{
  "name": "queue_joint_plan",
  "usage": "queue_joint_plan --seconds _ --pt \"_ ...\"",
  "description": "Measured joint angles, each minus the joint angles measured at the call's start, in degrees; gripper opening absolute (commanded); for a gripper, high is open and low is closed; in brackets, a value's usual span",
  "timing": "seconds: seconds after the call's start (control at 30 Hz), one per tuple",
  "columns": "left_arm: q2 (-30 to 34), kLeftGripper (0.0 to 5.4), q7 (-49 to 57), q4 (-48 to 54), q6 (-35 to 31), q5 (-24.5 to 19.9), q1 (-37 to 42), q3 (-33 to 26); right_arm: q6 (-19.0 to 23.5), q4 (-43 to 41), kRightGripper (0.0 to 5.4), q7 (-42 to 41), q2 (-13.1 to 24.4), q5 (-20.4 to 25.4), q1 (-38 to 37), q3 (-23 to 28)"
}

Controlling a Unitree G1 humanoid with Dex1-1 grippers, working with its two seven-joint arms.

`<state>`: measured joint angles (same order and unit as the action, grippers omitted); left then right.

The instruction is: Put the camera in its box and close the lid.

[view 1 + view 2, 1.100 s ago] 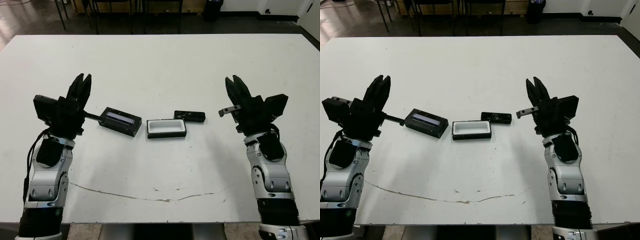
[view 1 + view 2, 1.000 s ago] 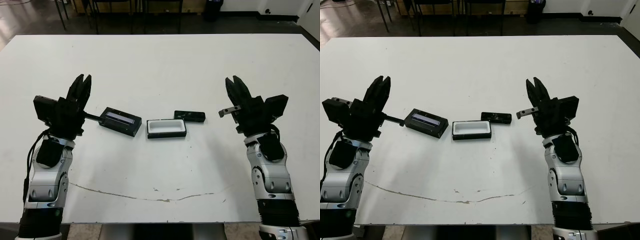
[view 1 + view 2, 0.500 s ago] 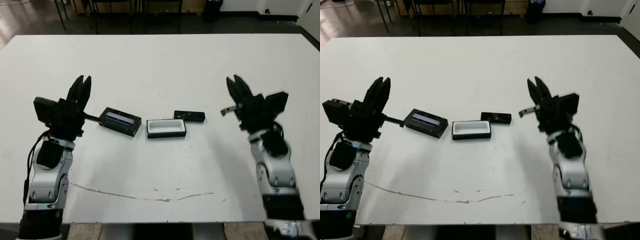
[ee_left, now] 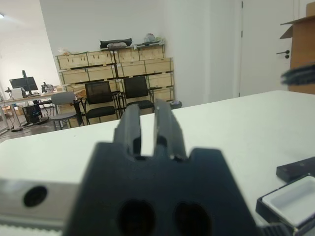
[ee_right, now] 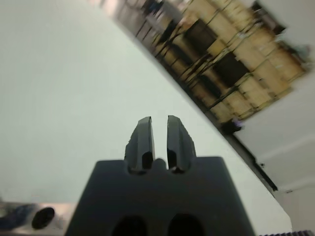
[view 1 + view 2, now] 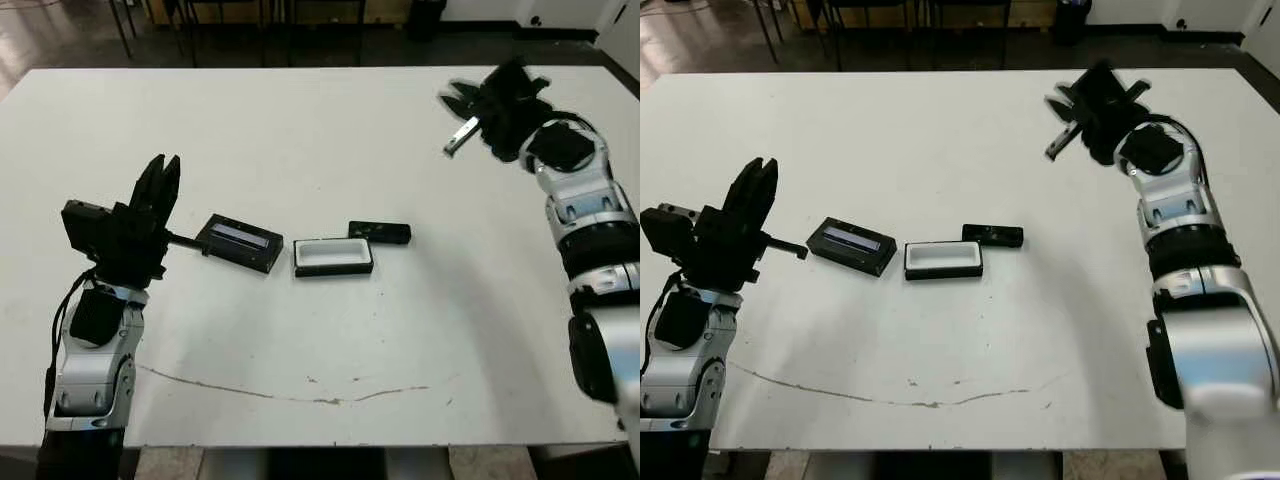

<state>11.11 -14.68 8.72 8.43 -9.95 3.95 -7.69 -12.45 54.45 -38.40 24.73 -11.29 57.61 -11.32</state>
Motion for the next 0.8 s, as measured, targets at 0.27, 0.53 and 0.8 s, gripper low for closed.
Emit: queue_joint_plan --seconds 0.27,0.53,0.8 --pt "0.0 0.01 0.0 -0.2 -0.1 0.2 0.2 0.0 1.4 5.6 0.00 -10.0 -1.6 -6.7 5.7 -7.8" --pt "-0.1 0.01 0.5 -0.3 -0.4 0.7 0.5 0.7 2.1 6.9 0.00 -12.7 -4.2 -9.0 5.8 -10.7" --pt "-0.2 0.01 0.9 -0.3 -0.4 0.9 0.5 1.1 2.1 7.5 0.00 -13.7 -4.4 -9.7 3.5 -11.6"
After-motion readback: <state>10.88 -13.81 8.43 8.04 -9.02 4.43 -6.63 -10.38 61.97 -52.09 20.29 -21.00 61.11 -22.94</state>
